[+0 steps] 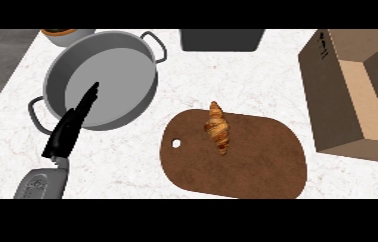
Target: Pick the can from the cutting board and place it in the cardboard box
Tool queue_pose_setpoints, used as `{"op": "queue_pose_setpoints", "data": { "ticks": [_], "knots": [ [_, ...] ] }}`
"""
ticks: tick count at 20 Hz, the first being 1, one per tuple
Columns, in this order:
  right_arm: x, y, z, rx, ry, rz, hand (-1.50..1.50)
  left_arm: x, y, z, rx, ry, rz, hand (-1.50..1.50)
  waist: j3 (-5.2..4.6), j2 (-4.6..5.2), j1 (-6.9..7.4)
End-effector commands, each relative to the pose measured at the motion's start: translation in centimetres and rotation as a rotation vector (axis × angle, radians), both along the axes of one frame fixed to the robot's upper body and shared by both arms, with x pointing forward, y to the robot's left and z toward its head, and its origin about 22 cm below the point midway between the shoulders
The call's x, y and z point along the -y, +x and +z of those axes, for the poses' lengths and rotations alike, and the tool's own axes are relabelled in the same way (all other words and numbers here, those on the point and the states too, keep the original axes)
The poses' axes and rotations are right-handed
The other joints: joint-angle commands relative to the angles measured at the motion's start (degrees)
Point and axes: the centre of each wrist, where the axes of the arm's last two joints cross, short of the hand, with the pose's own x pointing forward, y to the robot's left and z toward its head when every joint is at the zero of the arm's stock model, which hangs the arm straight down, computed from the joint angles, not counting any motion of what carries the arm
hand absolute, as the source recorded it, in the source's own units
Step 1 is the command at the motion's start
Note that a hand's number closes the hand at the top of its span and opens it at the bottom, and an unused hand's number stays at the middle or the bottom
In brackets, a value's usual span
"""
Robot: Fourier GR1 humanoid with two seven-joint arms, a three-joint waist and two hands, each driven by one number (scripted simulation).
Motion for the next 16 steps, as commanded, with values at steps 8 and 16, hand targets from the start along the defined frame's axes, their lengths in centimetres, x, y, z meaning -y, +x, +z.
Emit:
{"op": "queue_pose_setpoints", "data": {
  "ticks": [8,16],
  "knots": [
    [8.0,2.6,-6.5,-0.326,0.303,0.002,-1.5,1.1,-0.6,-0.4,0.007,0.002,-0.008,0.0,0.02,0.17,0.52],
    [6.1,5.2,-8.2,0.078,0.542,0.223,-1.5,-0.3,-0.1,-0.7,-0.009,0.003,-0.005,0.0,0.07,0.16,0.51]
  ]
}}
